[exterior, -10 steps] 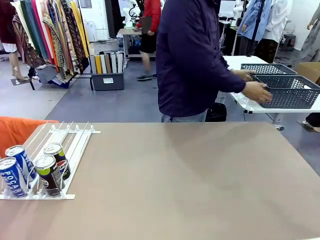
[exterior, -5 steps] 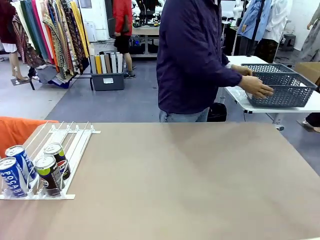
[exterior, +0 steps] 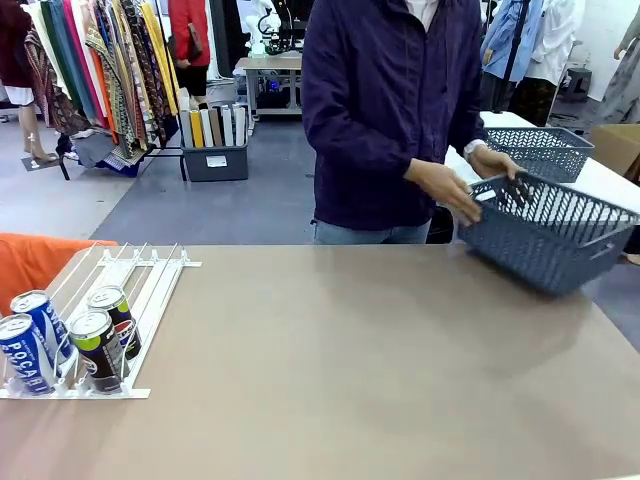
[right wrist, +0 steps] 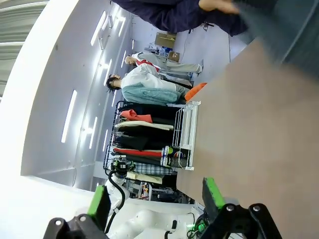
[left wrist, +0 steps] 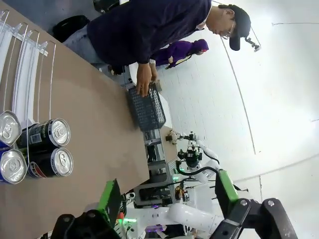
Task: Retrieve and store the cans from the dispenser.
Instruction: Pick up one can from the Automatic Can Dispenser and place it in the middle of the table.
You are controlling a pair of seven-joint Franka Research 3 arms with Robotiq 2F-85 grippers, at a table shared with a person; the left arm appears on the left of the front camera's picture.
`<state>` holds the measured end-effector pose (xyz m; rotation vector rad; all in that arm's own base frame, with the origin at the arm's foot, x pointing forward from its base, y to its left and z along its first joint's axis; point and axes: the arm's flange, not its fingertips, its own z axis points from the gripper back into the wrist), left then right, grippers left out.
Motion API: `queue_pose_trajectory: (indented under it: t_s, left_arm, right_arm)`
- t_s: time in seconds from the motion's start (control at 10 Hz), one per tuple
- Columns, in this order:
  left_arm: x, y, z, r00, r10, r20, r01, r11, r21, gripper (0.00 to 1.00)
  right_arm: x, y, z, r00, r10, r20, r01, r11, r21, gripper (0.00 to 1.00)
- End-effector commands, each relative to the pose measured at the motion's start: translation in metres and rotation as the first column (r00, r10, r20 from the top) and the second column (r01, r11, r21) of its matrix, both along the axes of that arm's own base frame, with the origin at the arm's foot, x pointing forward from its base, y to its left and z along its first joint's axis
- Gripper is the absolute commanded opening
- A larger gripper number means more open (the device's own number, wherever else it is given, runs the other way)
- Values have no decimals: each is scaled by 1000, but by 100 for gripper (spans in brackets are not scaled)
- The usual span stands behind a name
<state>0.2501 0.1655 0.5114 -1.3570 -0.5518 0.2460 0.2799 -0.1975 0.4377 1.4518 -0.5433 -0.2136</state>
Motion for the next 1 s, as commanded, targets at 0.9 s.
queue_pose_trajectory:
  t_s: [0.9]
  left_arm:
    - [90,-189,52,836,50,-546,524,223,822,100]
  right_arm:
    - [0,-3,3,1000,10,12,-10,1000,-10,100]
